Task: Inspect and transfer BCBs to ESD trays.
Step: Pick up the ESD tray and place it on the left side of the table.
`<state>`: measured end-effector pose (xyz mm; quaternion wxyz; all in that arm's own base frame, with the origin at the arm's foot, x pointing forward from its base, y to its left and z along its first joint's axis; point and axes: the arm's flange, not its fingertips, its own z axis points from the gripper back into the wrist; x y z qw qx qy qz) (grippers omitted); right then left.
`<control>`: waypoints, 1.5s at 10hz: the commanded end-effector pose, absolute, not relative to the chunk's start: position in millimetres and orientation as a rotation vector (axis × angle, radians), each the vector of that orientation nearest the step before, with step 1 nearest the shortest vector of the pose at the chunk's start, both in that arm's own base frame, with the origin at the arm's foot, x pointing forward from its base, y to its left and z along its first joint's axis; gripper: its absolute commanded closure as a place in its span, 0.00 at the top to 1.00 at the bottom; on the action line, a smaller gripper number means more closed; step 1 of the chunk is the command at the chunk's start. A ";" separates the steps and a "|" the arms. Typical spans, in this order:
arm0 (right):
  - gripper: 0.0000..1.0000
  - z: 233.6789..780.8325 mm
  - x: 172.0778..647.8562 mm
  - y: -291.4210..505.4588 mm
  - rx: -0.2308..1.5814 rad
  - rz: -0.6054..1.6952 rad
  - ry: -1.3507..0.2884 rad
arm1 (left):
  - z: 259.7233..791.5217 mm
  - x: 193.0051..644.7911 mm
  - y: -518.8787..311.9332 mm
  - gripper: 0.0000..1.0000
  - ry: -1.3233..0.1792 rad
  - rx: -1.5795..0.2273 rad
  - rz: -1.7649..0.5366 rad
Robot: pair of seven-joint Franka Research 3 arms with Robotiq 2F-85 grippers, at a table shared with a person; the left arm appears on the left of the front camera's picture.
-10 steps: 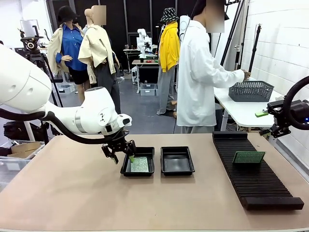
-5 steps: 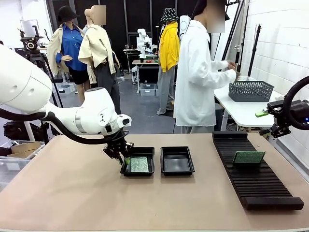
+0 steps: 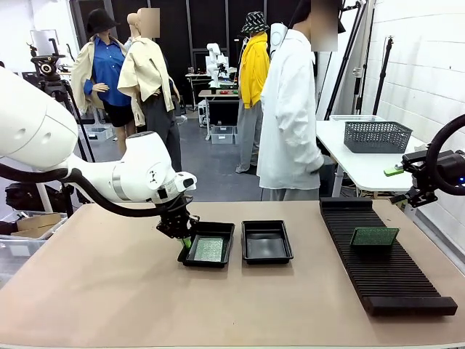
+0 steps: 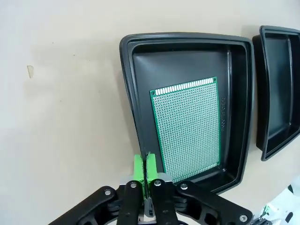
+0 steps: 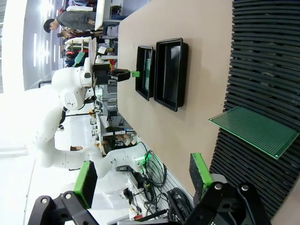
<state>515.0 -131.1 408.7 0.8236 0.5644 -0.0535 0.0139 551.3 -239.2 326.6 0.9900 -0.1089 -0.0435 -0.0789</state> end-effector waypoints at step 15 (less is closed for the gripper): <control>1.00 409.2 514.3 -128.5 1.194 0.015 -0.111 | 328.6 514.5 -131.4 0.00 -0.147 -0.319 -0.105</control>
